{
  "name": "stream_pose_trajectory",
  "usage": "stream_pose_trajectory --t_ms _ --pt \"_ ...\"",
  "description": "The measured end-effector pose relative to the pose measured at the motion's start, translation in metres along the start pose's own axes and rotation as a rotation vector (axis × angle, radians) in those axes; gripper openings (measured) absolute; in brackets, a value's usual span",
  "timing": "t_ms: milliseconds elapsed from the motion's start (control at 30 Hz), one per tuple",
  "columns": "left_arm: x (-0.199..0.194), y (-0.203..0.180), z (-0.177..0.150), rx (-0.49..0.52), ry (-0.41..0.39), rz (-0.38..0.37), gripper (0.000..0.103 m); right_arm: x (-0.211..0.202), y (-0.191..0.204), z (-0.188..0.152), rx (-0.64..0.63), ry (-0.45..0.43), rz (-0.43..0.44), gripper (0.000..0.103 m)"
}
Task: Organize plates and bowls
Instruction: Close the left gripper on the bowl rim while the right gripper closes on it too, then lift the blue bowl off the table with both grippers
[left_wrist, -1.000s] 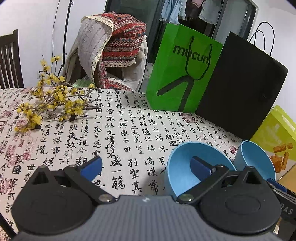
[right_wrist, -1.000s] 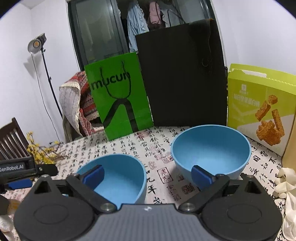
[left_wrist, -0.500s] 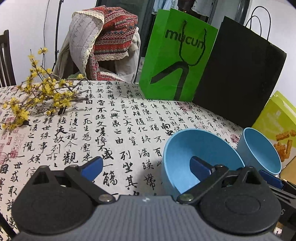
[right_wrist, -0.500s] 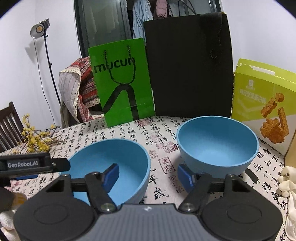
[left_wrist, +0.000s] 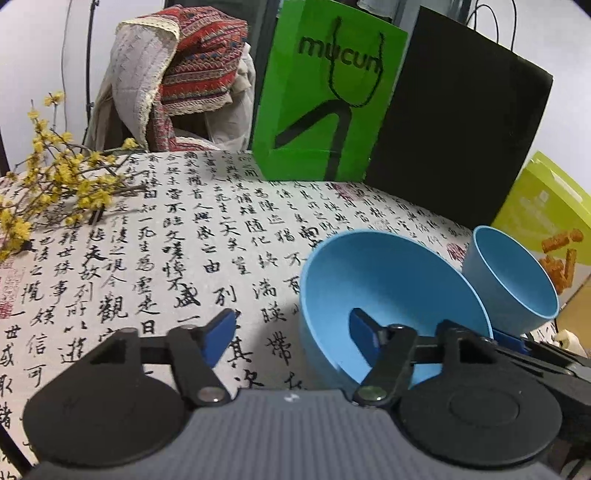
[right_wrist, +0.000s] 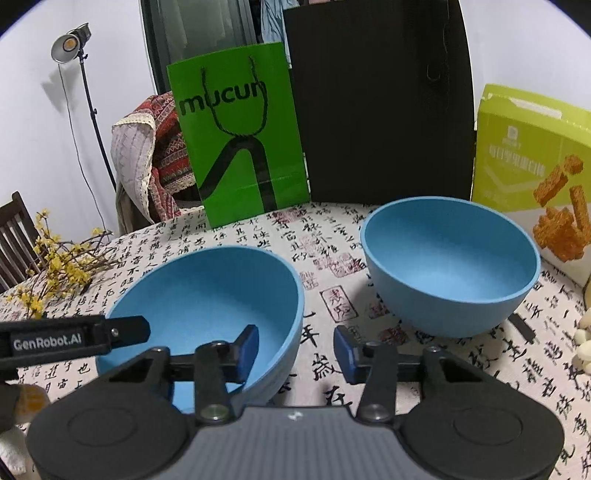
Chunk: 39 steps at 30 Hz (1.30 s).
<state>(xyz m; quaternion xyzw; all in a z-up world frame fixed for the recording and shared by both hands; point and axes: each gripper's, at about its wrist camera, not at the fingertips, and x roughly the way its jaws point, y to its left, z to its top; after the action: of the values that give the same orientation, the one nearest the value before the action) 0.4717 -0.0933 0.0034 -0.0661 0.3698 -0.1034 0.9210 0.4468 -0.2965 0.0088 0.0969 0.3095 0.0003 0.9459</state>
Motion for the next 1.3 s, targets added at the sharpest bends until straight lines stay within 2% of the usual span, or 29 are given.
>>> stream_pose_trajectory --t_ms 200,333,467,633,1300 --pt "0.007 0.006 0.0 -0.025 0.036 -0.04 0.039 0.004 0.002 -0.002 0.005 0.013 0.019 0.031" --pt "0.005 0.004 -0.001 -0.019 0.033 -0.067 0.029 0.005 0.002 -0.003 0.014 0.019 0.037 0.023" --pt "0.003 0.0 -0.002 0.001 0.024 -0.071 0.021 0.004 0.003 -0.005 0.013 0.009 0.03 0.021" --pt "0.001 0.0 -0.001 0.005 0.014 -0.068 0.018 0.005 0.002 -0.006 0.019 0.007 0.027 0.014" --pt "-0.008 -0.004 0.0 0.023 -0.015 -0.06 0.018 0.001 -0.001 -0.007 0.042 0.008 0.043 0.014"
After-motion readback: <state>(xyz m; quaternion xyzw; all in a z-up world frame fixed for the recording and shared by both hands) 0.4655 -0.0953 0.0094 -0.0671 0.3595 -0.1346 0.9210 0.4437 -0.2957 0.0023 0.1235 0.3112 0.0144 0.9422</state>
